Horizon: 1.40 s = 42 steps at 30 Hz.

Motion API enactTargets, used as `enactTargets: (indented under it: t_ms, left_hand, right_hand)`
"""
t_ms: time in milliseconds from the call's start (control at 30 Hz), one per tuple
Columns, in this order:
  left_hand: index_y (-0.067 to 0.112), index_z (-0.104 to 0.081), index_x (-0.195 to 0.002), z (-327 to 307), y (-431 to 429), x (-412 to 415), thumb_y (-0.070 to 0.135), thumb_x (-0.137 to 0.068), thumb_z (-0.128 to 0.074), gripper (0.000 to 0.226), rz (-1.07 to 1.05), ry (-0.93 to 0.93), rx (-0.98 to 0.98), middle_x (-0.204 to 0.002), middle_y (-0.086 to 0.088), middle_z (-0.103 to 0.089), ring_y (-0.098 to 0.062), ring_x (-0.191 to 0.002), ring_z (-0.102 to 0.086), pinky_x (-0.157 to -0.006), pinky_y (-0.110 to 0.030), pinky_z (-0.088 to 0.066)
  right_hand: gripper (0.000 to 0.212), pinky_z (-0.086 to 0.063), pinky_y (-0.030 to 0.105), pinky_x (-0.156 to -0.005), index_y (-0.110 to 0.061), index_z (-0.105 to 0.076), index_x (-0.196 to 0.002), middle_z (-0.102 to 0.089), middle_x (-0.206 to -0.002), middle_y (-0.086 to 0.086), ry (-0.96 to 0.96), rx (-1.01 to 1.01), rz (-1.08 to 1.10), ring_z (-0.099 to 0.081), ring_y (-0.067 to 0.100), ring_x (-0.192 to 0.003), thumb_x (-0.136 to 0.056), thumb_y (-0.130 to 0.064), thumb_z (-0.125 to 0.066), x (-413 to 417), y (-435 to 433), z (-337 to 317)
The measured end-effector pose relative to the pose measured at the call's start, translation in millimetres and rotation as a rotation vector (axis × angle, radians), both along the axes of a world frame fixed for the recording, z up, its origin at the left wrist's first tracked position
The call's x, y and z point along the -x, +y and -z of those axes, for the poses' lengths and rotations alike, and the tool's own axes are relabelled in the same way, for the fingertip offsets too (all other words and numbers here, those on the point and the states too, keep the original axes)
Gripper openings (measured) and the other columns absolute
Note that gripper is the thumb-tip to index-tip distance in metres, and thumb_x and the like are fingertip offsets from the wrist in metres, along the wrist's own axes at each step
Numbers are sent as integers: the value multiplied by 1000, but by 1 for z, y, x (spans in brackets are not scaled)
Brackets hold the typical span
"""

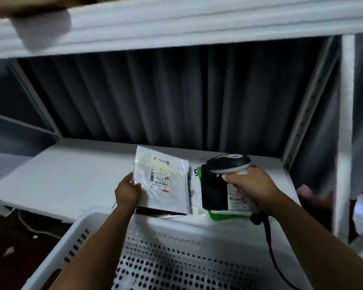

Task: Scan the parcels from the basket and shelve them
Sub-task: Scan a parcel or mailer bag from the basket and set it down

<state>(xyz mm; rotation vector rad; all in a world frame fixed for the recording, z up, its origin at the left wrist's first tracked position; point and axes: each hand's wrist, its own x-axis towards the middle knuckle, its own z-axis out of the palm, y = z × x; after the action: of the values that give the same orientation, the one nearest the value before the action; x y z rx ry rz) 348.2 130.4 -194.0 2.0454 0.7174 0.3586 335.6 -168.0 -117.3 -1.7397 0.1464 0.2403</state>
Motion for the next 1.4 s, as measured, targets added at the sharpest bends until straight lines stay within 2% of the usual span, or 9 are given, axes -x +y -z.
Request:
enactTargets:
  t_ms: [167,367,467,633,733,867,1067,1233,1400]
  left_hand:
    - [6,-55,-131,47,21,-52,5,-92,-54,39,38,108,-173,-125,-22,-61,-37,-115,-56,-93,-33,-40]
    - [22,-49,-139,93,19,-77,39,-95,-52,48,289,269,-721,-147,-15,-41,-35,-131,-41,-104,-41,-38]
    - [34,-32,-146,113,5,-84,61,-86,-55,70,556,456,-706,-157,-10,-19,-34,-142,-20,-110,-49,-31]
    - [38,4,-152,143,20,-107,72,-80,-51,96,667,760,-646,-160,-15,8,-38,-147,6,-115,-59,-14]
    - [37,5,-152,143,25,-118,71,-82,-51,96,684,746,-670,-160,-15,7,-43,-146,0,-115,-58,-16]
    - [39,-3,-152,133,24,-120,64,-84,-57,91,695,676,-727,-160,-6,0,-43,-142,-11,-110,-63,-24]
    - [34,-11,-152,109,4,-107,65,-87,-49,81,761,571,-790,-161,-5,-8,-36,-146,-8,-113,-58,-21]
    - [26,-23,-152,60,-38,-53,52,-92,-53,71,698,378,-692,-159,-13,-18,-31,-146,-15,-115,-43,-25]
    - [23,-30,-150,2,-74,30,47,-96,-50,62,755,280,-645,-157,-15,-23,-32,-144,-20,-114,-42,-28]
  right_hand:
    - [16,-33,18,-34,-4,-60,-73,-47,-53,10,27,23,-4,-40,10,-32,-85,-4,-70,-30,2,29]
    - [11,-32,19,-35,6,-63,-85,-45,-55,13,64,41,-8,-39,12,-34,-84,-2,-71,-45,8,52]
    - [17,-31,20,-34,9,-63,-95,-46,-55,13,58,70,1,-39,14,-35,-83,0,-71,-48,13,60]
    - [25,-34,24,-39,14,-63,-94,-50,-56,15,75,114,-23,-41,19,-38,-82,-5,-74,-50,16,66]
    - [21,-34,25,-41,10,-64,-85,-51,-55,14,67,133,-37,-43,19,-40,-81,-7,-75,-49,14,67]
    - [34,-35,29,-44,15,-62,-98,-53,-60,18,38,115,-23,-45,25,-50,-78,-8,-78,-38,2,67]
    - [18,-42,27,-46,-14,-67,-83,-61,-57,8,-66,259,19,-52,13,-45,-75,-17,-82,-5,-15,54]
    - [16,-43,25,-47,-23,-66,-75,-62,-59,2,-130,386,41,-53,14,-44,-73,-25,-82,52,-19,29]
    - [17,-49,28,-53,-21,-63,-75,-57,-65,-1,-143,442,81,-54,15,-49,-76,-22,-80,137,-26,-8]
